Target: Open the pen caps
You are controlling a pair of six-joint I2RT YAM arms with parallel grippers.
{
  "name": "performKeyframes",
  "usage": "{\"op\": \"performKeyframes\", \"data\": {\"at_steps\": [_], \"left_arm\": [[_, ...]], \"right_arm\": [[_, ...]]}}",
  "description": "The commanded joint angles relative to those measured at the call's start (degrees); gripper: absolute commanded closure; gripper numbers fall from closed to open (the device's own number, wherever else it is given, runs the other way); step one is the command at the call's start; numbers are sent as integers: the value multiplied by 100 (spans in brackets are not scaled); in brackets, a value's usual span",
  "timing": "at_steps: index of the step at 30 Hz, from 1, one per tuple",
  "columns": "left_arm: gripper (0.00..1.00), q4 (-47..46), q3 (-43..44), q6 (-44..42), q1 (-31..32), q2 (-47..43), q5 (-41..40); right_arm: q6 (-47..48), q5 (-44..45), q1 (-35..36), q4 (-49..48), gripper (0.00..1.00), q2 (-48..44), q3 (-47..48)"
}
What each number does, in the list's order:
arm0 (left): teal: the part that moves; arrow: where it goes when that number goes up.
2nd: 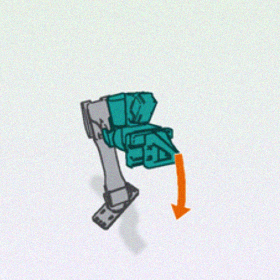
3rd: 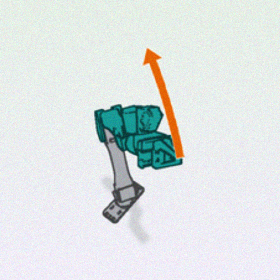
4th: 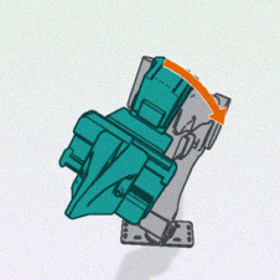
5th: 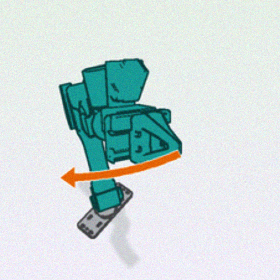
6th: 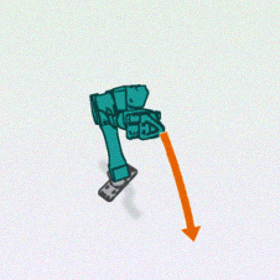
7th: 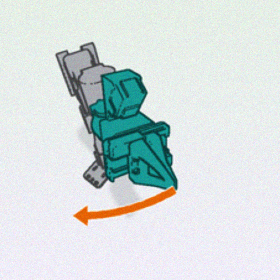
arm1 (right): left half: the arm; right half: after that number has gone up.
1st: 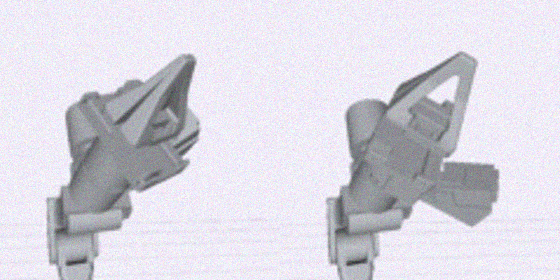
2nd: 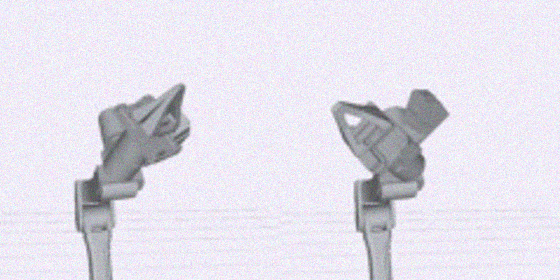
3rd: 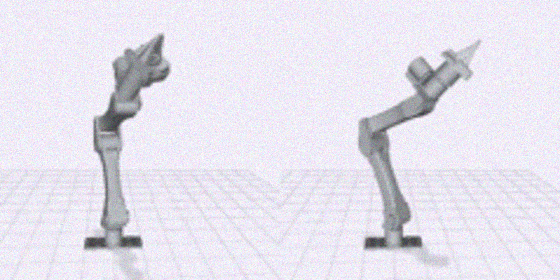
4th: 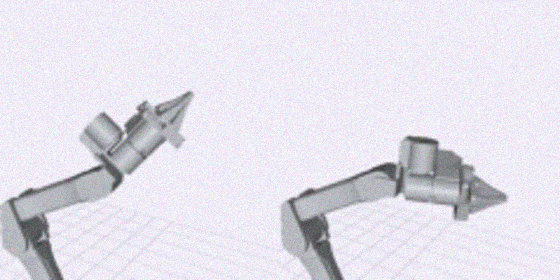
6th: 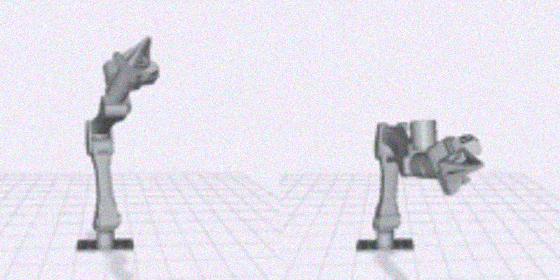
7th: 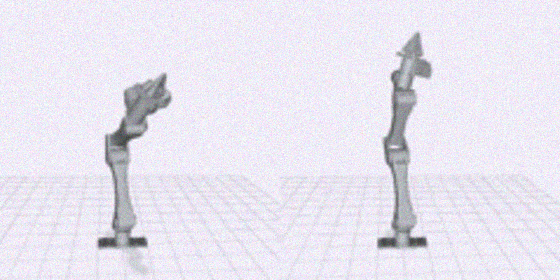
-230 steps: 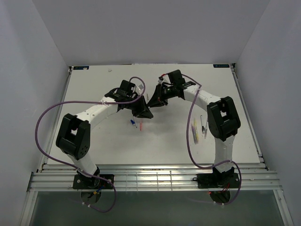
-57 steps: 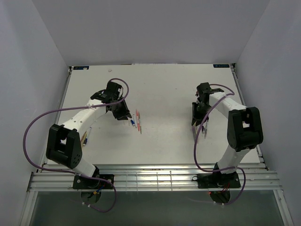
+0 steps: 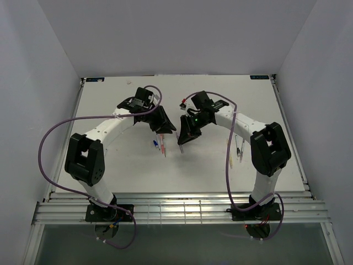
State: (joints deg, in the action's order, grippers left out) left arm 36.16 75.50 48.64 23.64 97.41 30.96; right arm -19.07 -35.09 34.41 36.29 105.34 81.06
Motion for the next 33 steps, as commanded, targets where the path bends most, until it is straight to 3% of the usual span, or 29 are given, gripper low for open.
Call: {"op": "performKeyframes", "data": {"at_steps": [1, 9, 24, 27, 30, 33], "left_arm": [[62, -48, 8, 119, 106, -72, 112], [55, 49, -1, 128, 185, -11, -11], [56, 181, 140, 22, 273, 173, -327], [60, 172, 166, 5, 290, 174, -371], [71, 181, 184, -21, 299, 165, -433], [91, 242, 245, -57, 299, 217, -503]], "right_arm": [[-185, -209, 21, -263, 92, 4, 297], [-325, -288, 109, -333, 92, 66, 349], [-510, -463, 145, -509, 92, -101, 183], [-580, -499, 145, -588, 92, -75, 156], [-615, -525, 153, -588, 92, -31, 156], [-615, -481, 162, -519, 92, -13, 130]]}}
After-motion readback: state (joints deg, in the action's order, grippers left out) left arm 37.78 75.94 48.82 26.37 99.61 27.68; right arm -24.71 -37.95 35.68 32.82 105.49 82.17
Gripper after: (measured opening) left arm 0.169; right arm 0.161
